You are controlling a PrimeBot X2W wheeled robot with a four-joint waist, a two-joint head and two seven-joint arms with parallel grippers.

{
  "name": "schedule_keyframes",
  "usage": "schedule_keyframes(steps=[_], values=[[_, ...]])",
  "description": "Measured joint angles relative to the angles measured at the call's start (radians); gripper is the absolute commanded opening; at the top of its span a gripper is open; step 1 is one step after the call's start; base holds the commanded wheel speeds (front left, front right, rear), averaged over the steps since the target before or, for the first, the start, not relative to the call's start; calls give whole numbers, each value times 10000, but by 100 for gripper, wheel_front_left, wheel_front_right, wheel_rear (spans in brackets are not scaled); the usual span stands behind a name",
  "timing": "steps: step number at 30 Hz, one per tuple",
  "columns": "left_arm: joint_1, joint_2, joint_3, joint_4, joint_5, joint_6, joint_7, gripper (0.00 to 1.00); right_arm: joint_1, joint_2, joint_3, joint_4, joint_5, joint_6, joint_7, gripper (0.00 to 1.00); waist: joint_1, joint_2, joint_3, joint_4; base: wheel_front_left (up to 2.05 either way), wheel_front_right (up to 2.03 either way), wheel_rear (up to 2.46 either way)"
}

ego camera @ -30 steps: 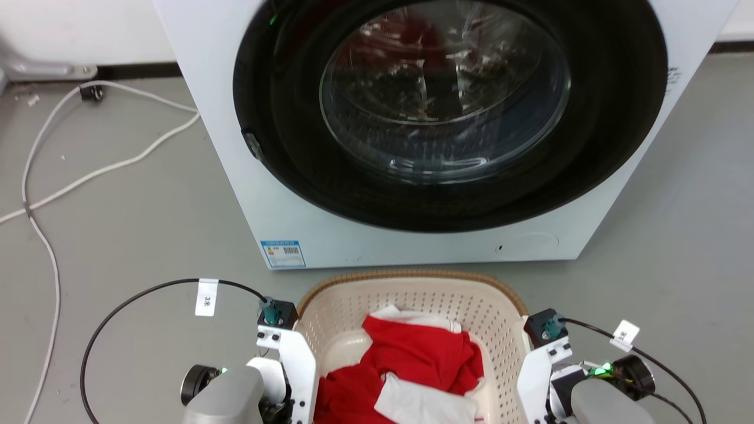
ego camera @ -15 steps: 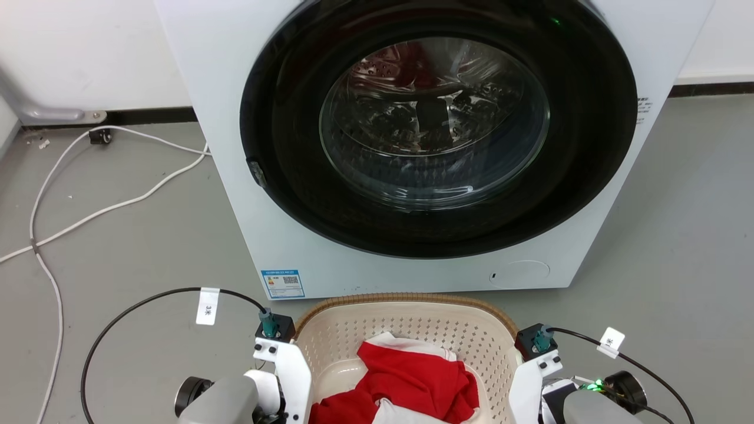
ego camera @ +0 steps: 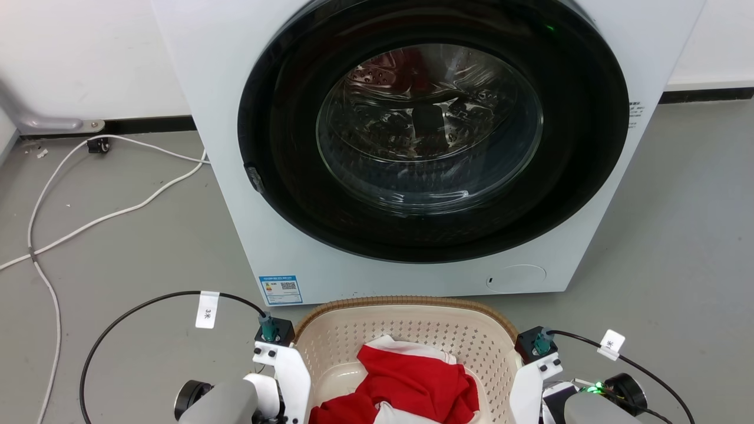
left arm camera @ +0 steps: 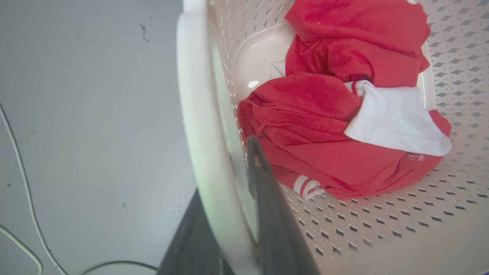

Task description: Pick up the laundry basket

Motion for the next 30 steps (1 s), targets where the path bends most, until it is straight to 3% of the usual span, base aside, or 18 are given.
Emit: schedule_keyframes(steps=[30], values=[[-50, 61, -652, 125, -617, -13, -268, 0, -100, -77, 949, 65, 1028, 0, -102, 0, 0, 0, 55, -63, 0, 0, 0]])
